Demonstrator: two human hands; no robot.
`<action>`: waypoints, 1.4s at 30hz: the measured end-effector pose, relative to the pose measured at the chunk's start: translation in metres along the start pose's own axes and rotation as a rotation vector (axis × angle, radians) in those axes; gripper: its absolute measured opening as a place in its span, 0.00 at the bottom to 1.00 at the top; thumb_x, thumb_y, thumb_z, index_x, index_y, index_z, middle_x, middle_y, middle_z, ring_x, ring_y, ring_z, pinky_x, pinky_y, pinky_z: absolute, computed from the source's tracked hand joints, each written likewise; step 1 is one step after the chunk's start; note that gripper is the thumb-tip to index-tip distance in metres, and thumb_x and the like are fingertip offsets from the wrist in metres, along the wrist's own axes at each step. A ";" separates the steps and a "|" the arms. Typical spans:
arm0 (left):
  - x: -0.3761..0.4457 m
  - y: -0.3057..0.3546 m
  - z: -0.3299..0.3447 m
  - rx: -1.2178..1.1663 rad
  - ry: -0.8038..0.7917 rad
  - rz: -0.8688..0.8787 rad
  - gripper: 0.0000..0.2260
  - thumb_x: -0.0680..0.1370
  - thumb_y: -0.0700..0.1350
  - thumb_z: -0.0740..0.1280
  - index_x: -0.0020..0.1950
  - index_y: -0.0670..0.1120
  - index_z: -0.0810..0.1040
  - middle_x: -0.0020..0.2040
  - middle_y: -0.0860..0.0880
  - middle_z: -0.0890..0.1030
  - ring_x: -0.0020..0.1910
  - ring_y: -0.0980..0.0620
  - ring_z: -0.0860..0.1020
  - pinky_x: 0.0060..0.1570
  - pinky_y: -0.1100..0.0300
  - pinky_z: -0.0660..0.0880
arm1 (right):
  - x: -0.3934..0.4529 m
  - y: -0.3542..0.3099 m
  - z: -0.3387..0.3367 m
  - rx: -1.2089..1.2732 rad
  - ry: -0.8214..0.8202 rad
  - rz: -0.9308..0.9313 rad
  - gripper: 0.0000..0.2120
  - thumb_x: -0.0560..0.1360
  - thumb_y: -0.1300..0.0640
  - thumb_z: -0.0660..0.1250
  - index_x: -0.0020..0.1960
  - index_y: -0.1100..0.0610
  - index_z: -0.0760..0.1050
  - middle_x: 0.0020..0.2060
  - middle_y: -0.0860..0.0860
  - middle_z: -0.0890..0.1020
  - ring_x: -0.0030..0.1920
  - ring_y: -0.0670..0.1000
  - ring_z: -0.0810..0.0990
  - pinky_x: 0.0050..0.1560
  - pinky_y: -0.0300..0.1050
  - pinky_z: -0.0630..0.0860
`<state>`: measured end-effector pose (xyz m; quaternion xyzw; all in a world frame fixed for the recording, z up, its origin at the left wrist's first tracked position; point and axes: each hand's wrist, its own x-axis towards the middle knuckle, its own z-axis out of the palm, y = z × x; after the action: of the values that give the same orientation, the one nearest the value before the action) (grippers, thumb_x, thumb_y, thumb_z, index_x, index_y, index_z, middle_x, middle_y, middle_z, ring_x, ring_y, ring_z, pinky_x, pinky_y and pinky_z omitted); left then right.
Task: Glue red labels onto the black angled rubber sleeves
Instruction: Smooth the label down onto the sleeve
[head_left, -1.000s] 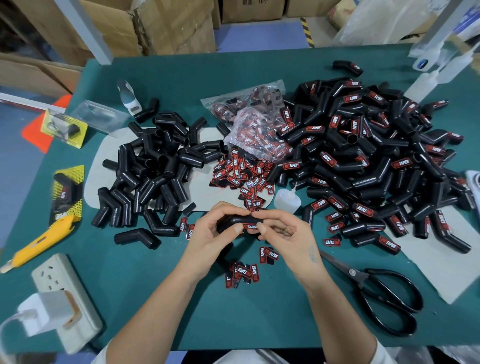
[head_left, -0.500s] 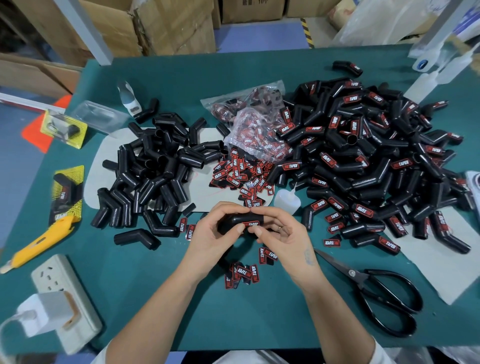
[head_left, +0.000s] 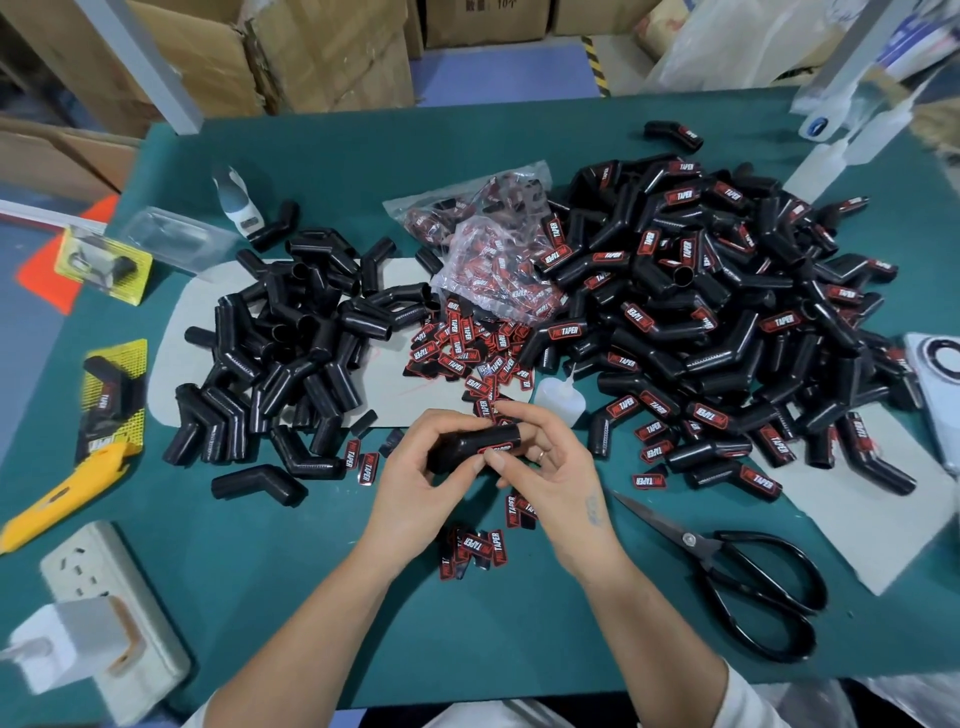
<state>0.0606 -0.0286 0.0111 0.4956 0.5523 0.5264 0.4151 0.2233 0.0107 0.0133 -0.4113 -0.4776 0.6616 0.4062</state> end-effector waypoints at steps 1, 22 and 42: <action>0.000 0.000 0.000 -0.001 0.002 0.002 0.13 0.77 0.45 0.72 0.60 0.60 0.82 0.57 0.52 0.82 0.62 0.44 0.81 0.62 0.58 0.76 | 0.000 0.000 0.000 0.007 0.002 0.000 0.21 0.78 0.65 0.74 0.65 0.45 0.81 0.47 0.50 0.85 0.45 0.48 0.82 0.49 0.44 0.81; 0.003 -0.001 0.000 -0.129 0.004 -0.050 0.08 0.78 0.43 0.73 0.55 0.53 0.84 0.56 0.48 0.83 0.61 0.46 0.81 0.62 0.61 0.75 | -0.002 -0.008 0.000 0.022 -0.013 0.016 0.20 0.78 0.62 0.71 0.65 0.43 0.80 0.47 0.52 0.83 0.47 0.49 0.83 0.48 0.44 0.81; 0.000 0.006 -0.008 0.071 0.028 0.258 0.09 0.78 0.44 0.74 0.57 0.51 0.83 0.57 0.55 0.83 0.59 0.49 0.82 0.62 0.58 0.75 | -0.016 -0.013 -0.003 -0.096 -0.043 -0.119 0.21 0.77 0.55 0.74 0.65 0.37 0.79 0.53 0.49 0.87 0.49 0.51 0.87 0.55 0.40 0.81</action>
<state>0.0537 -0.0299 0.0178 0.5695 0.5080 0.5622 0.3185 0.2334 -0.0007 0.0279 -0.3870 -0.5410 0.6213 0.4143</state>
